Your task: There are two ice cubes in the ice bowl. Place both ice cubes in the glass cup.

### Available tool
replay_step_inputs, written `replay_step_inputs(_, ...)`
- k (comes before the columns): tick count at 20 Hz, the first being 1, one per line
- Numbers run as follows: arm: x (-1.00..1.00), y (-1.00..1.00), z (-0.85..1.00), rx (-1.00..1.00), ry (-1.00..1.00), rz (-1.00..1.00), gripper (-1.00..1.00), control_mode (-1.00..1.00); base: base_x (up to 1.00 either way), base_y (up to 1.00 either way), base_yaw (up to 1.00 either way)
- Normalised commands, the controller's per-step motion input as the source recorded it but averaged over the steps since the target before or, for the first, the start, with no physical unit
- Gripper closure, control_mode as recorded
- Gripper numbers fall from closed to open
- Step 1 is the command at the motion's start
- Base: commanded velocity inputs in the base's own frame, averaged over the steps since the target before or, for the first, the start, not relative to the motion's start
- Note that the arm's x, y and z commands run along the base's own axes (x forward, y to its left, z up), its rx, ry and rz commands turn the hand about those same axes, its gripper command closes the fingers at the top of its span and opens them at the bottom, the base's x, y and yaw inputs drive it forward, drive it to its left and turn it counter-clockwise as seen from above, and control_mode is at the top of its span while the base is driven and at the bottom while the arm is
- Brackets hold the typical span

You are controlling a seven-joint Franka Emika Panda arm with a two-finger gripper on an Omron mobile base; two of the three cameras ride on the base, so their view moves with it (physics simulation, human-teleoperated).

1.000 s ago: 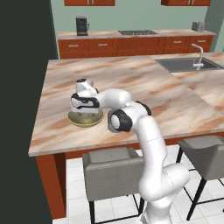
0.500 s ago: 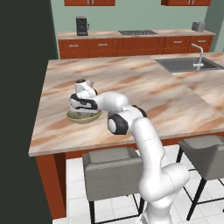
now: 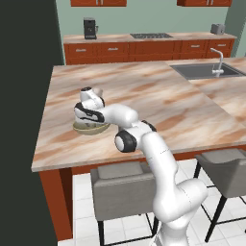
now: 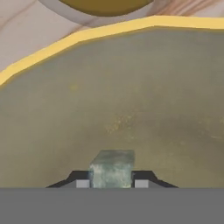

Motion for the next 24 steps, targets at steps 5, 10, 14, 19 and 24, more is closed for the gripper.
replay_step_inputs(5,-0.01,0.00,0.42,0.00,0.00,-0.03,1.00,-1.00,0.00,0.00,0.00)
replay_step_inputs(10,-0.45,-0.23,0.75,0.01,0.00,-0.08,1.00,-1.00,0.00,0.00,0.00)
replay_step_inputs(14,-0.88,-0.71,0.74,0.07,0.00,-0.10,1.00,-1.00,0.00,0.00,0.00)
replay_step_inputs(19,-1.00,-1.00,0.52,0.11,0.01,-0.11,1.00,-1.00,0.00,0.00,0.00)
replay_step_inputs(24,-1.00,-1.00,0.10,0.15,-0.02,-0.10,1.00,-1.00,0.00,0.00,0.00)
